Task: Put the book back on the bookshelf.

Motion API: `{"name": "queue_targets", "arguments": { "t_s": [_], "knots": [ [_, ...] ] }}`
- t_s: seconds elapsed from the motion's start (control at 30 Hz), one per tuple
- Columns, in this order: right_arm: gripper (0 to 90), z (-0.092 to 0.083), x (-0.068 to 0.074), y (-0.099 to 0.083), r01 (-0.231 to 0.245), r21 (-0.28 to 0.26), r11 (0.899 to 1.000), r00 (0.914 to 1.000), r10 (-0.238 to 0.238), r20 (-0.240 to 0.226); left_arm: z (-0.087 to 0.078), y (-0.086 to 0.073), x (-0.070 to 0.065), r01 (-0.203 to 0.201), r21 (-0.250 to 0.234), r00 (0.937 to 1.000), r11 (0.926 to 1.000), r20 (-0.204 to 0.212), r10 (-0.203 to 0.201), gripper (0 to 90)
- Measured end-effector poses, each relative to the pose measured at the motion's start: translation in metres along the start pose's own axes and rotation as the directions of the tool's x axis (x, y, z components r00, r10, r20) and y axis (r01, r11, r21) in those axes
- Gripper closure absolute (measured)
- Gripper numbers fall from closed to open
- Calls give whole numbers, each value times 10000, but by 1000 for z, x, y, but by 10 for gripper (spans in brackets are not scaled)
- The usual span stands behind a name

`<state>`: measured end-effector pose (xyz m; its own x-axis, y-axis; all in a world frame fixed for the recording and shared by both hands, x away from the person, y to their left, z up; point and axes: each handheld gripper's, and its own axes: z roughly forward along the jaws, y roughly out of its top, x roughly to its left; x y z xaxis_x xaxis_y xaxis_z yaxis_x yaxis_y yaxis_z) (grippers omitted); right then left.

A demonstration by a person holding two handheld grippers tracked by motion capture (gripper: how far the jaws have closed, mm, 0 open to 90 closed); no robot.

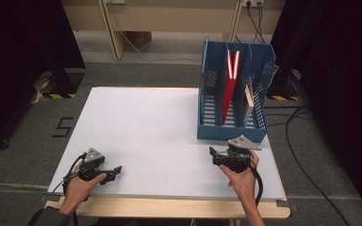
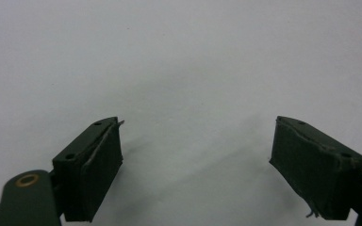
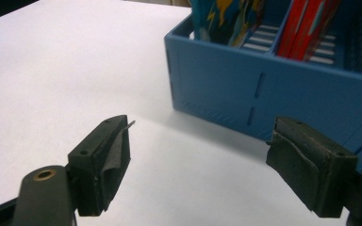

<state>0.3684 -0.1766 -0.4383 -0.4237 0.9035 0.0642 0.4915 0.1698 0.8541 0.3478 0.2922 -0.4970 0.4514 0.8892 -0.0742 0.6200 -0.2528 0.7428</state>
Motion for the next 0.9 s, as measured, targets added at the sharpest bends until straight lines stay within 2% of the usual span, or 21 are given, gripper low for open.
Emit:
{"name": "queue_targets", "arguments": {
  "t_s": [0.57,0.9],
  "knots": [
    [161,2,18,-31,260,517,9983,9978,-228,-615,-1,-1,-2,-102,26,9999,9999,71,102,160],
    [162,3,27,-51,518,1154,9920,9945,-407,-968,-1,-1,-4,-207,34,9997,9998,122,206,160]
  ]
}}
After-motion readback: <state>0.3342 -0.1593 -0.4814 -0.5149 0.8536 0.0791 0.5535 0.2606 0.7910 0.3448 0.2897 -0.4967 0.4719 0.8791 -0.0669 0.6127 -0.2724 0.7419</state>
